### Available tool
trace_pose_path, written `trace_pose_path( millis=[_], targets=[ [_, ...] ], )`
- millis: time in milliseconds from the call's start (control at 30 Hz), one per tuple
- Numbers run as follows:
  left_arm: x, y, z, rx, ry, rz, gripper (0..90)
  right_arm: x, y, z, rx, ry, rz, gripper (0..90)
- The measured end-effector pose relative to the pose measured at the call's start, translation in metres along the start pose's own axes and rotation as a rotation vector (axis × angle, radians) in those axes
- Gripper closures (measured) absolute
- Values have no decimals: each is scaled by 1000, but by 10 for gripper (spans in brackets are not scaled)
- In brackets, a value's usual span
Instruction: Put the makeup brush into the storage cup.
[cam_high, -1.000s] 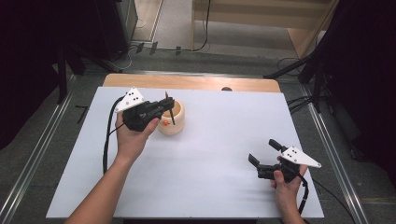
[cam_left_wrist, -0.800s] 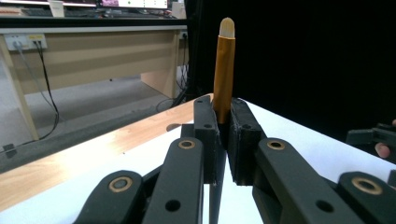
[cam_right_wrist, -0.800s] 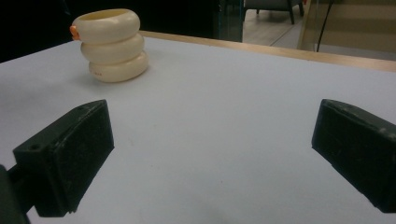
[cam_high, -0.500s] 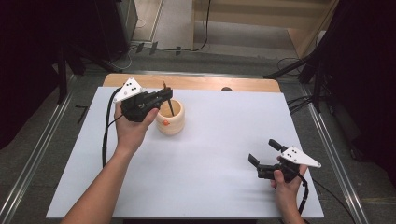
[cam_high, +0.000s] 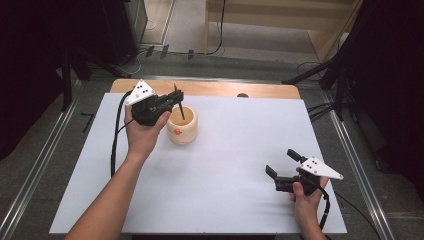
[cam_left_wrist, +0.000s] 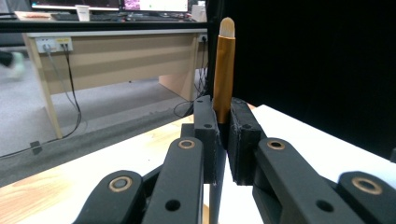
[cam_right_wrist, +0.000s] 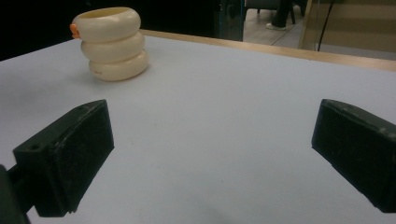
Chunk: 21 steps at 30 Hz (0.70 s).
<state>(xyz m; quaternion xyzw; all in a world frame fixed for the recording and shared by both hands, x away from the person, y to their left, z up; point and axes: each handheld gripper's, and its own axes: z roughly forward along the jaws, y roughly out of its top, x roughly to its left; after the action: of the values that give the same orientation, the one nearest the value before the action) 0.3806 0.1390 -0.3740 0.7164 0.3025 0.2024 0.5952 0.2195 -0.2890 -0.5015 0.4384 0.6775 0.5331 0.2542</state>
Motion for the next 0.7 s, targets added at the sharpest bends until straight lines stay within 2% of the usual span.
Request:
trace_pose_path(
  millis=[433, 700],
  targets=[
    [7, -13, 11, 33, 11, -17, 845, 0, -1, 1, 2, 2, 3, 0],
    [10, -26, 17, 67, 42, -37, 845, -1, -1, 1, 3, 3, 2, 0]
  ],
)
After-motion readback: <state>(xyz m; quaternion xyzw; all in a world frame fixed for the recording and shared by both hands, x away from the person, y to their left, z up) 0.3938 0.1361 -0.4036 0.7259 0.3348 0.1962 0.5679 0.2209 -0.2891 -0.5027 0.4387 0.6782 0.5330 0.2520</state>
